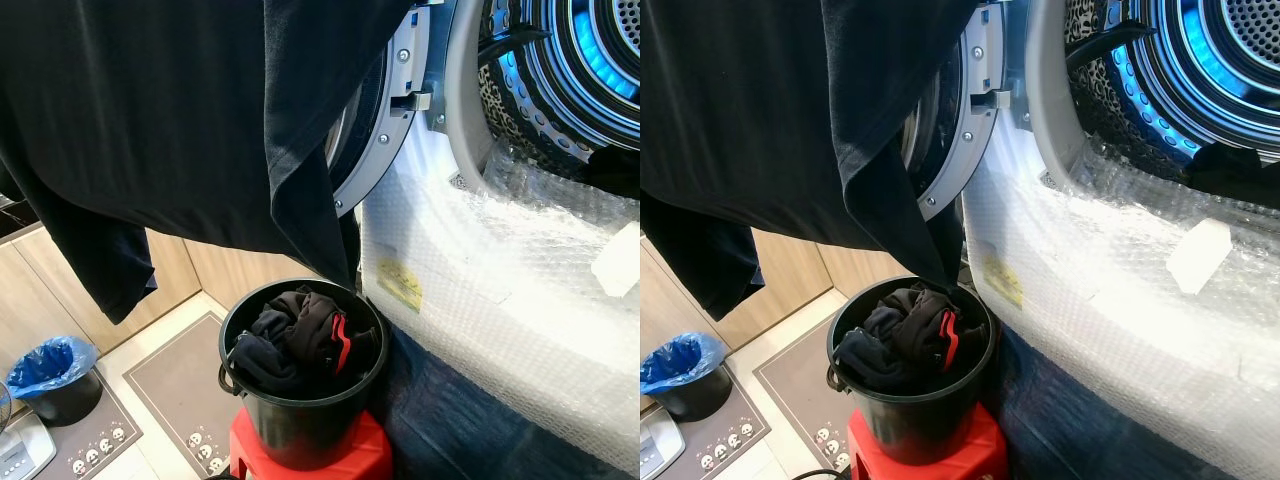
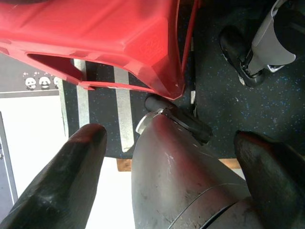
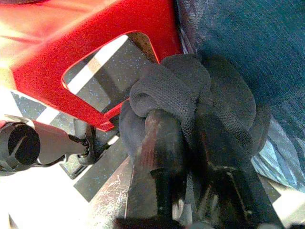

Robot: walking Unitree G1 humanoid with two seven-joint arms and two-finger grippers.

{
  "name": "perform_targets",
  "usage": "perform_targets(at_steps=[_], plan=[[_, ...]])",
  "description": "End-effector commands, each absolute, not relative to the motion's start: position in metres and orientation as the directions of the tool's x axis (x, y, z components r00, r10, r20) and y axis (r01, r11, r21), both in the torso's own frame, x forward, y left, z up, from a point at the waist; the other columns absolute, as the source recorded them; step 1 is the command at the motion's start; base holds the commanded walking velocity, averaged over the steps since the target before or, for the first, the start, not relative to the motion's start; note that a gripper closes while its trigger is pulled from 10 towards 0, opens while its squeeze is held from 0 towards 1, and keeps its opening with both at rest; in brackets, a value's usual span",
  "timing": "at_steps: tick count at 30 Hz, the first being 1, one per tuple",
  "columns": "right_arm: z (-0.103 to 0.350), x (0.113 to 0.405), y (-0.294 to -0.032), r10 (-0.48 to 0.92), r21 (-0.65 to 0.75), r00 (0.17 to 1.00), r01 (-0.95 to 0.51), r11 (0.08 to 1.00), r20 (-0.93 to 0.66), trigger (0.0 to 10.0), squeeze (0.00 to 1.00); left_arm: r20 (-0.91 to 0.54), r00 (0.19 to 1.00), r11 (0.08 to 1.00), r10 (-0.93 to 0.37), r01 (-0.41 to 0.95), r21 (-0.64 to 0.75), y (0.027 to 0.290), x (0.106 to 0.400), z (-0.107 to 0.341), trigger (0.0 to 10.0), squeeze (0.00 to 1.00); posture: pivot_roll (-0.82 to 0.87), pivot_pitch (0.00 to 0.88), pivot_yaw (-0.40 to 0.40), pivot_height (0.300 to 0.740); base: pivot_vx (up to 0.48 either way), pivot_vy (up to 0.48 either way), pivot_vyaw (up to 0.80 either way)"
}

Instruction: Clothes washing

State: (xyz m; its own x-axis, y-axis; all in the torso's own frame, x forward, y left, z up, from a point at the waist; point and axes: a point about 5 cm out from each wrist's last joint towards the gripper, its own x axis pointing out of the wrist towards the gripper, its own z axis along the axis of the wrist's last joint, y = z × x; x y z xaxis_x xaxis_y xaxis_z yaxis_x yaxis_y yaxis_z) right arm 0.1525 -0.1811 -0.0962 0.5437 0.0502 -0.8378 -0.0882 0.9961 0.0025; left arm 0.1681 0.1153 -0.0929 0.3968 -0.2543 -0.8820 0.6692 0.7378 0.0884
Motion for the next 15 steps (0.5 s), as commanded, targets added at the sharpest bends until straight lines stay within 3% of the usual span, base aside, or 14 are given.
perform_targets(at_steps=[1,10,15], plan=[[-0.0970,0.1512,-0.1782,0.064,0.012,0.537,-0.099,0.995,-0.841,10.0,0.00,-0.896,0.371,0.742,-0.246,0.667,0.073,0.1183,0.1595,-0.0967,10.0,0.00,-0.16,0.000,0.057,0.740,0.000,0.000,0.00],[-0.0968,0.1519,-0.1786,0.062,0.008,0.537,-0.102,0.995,-0.841,10.0,0.00,-0.894,0.375,0.762,-0.244,0.645,0.063,0.1177,0.1607,-0.0963,10.0,0.00,-0.15,0.000,0.052,0.740,0.000,0.000,0.00],[-0.0967,0.1522,-0.1778,0.064,0.010,0.538,-0.103,0.995,-0.841,10.0,0.00,-0.896,0.387,0.820,-0.216,0.571,0.048,0.1258,0.1627,-0.0961,10.0,0.00,-0.16,0.000,0.055,0.740,0.000,0.000,0.00]])
